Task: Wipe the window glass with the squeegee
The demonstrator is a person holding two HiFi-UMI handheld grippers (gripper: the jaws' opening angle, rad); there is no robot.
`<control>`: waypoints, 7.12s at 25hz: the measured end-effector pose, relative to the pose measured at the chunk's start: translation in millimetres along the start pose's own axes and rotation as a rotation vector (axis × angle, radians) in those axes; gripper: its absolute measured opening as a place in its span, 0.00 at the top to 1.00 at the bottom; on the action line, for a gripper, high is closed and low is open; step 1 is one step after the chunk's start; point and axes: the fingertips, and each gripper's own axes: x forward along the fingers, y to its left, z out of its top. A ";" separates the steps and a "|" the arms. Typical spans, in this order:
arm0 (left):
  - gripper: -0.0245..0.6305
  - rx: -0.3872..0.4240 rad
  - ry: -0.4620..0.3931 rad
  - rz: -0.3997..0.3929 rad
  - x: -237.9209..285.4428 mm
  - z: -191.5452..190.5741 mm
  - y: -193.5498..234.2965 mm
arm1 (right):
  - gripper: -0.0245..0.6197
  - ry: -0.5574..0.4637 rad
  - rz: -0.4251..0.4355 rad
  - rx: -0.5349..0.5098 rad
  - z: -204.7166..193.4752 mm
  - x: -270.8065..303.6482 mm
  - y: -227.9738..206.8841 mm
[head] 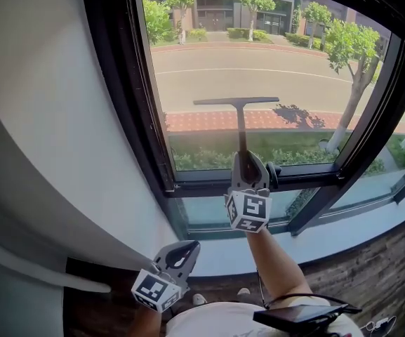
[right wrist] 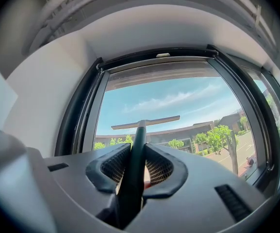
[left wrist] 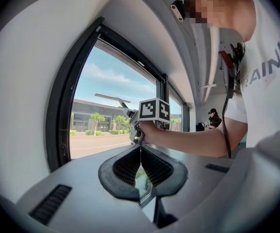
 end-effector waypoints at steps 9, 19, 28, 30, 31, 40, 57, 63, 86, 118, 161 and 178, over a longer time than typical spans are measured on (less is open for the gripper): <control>0.93 0.001 0.008 -0.013 2.2 -1.5 -3.2 | 0.81 0.072 -0.013 -0.010 -44.3 -18.5 -7.0; 0.93 -0.001 0.016 -0.013 1.1 -3.7 -3.4 | 0.81 0.145 -0.021 -0.006 -78.3 -33.5 -11.6; 0.93 -0.001 0.030 -0.029 4.4 -7.1 -7.8 | 0.81 0.230 -0.037 0.013 -118.7 -48.8 -13.7; 0.93 -0.001 0.033 -0.028 4.4 -7.2 -8.1 | 0.81 0.244 -0.037 0.009 -125.6 -51.5 -15.0; 0.93 -0.001 0.034 -0.026 4.1 -7.2 -7.6 | 0.81 0.249 -0.037 0.006 -128.9 -52.8 -15.5; 0.93 -0.003 0.031 -0.021 3.0 -9.6 -6.6 | 0.81 0.323 -0.038 -0.020 -167.3 -66.5 -20.9; 0.93 -0.005 0.038 -0.012 0.2 -13.0 -3.4 | 0.81 0.481 -0.036 -0.025 -230.8 -88.4 -32.2; 0.93 -0.006 0.034 -0.005 1.9 -11.3 0.7 | 0.81 0.471 -0.033 -0.012 -225.4 -85.7 -31.8; 0.93 -0.002 -0.035 0.050 -5.0 -1.4 23.7 | 0.81 -0.390 0.115 0.046 193.9 44.4 53.7; 0.93 -0.003 -0.063 0.066 -27.0 4.2 40.9 | 0.81 -0.425 0.025 -0.061 256.2 135.7 104.6; 0.93 0.002 -0.049 0.007 -17.3 -1.0 22.5 | 0.81 -0.279 0.086 -0.072 150.0 91.9 103.1; 0.93 -0.013 -0.031 0.026 -22.6 -7.7 19.7 | 0.81 -0.228 0.077 -0.103 108.0 78.8 101.1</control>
